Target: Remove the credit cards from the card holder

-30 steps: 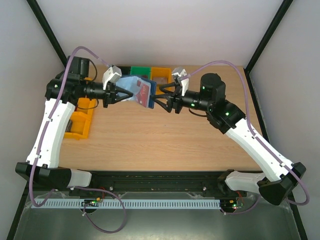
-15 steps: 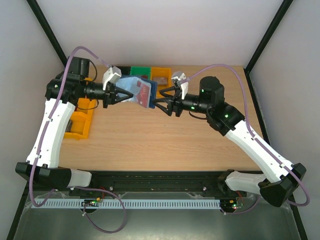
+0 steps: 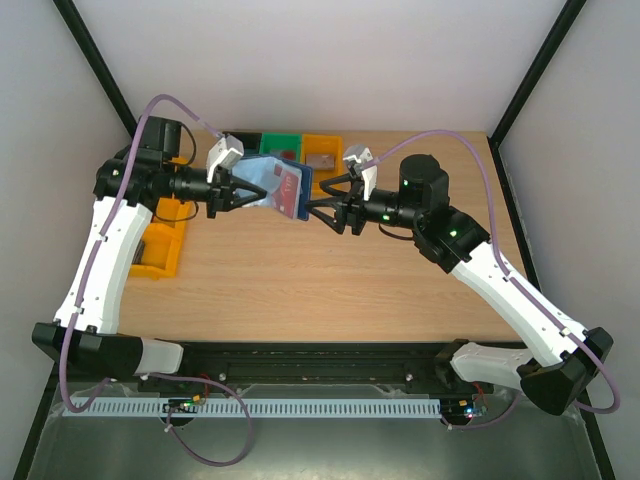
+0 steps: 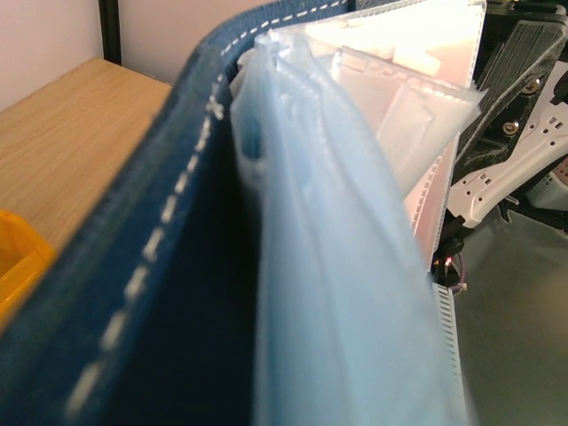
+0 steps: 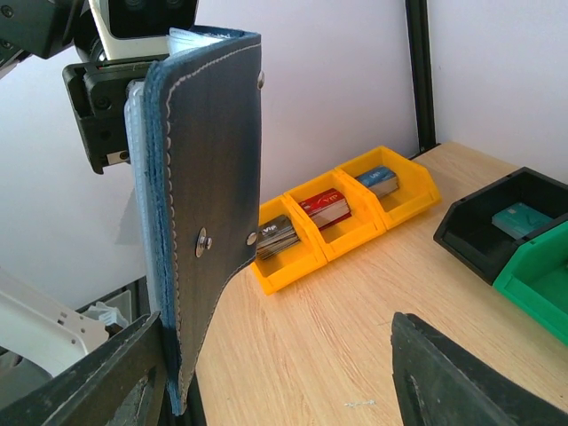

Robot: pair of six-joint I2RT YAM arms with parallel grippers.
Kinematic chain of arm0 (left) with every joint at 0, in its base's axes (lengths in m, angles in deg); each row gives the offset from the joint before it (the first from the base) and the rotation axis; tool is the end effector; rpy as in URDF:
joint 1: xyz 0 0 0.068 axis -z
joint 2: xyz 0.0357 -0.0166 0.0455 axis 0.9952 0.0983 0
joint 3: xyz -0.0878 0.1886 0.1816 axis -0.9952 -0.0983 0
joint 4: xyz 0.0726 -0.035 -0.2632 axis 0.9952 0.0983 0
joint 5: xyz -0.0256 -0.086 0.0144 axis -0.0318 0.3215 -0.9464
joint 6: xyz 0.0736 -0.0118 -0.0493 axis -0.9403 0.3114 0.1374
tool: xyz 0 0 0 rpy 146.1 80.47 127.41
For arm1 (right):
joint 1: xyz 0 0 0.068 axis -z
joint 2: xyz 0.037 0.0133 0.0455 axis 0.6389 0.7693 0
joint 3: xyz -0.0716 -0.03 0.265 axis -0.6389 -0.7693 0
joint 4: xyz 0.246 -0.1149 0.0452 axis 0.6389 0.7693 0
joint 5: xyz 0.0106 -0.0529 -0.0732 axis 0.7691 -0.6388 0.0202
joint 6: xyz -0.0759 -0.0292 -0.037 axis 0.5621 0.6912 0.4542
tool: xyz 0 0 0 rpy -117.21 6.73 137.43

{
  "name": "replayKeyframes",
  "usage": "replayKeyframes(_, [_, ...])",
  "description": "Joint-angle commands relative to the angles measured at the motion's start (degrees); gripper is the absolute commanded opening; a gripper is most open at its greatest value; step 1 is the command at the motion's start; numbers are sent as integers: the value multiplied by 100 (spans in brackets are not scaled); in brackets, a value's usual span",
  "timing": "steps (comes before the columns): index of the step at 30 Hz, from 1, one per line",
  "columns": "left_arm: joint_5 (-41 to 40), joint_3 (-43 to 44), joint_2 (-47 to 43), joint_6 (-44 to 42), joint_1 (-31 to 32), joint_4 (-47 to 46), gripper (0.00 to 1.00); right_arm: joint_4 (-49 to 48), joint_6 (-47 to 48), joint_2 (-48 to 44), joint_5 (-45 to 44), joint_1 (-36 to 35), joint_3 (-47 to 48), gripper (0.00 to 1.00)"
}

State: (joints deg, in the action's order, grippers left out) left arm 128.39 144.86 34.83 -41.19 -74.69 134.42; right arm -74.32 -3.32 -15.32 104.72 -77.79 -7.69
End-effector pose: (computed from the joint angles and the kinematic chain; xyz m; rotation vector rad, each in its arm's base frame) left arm 0.2593 -0.1166 0.4293 1.1497 1.6723 -1.0513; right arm 0.2052 0.2280 0.4232 -0.9877 1.5256 1.2170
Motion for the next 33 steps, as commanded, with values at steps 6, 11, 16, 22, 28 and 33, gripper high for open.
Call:
replayKeyframes(6, [196,-33,-110,1,-51,-50,2,-135,73,22,36,29,-3,66])
replayKeyframes(11, [199,-44,-131,1,-79,-44,2,-180,57,183,156,29,89,64])
replayKeyframes(16, [186,-20,-97,12,-79,-63,2,104,418,197,583,29,173,68])
replayKeyframes(22, [145,-28,-96,32,-79,-87,2,733,1172,-137,567,29,67,81])
replayKeyframes(28, [86,-49,-105,37,-81,-100,2,-291,469,-44,658,24,-5,80])
replayKeyframes(33, [96,-52,-105,49,-86,-100,2,-1083,-161,256,715,20,-46,70])
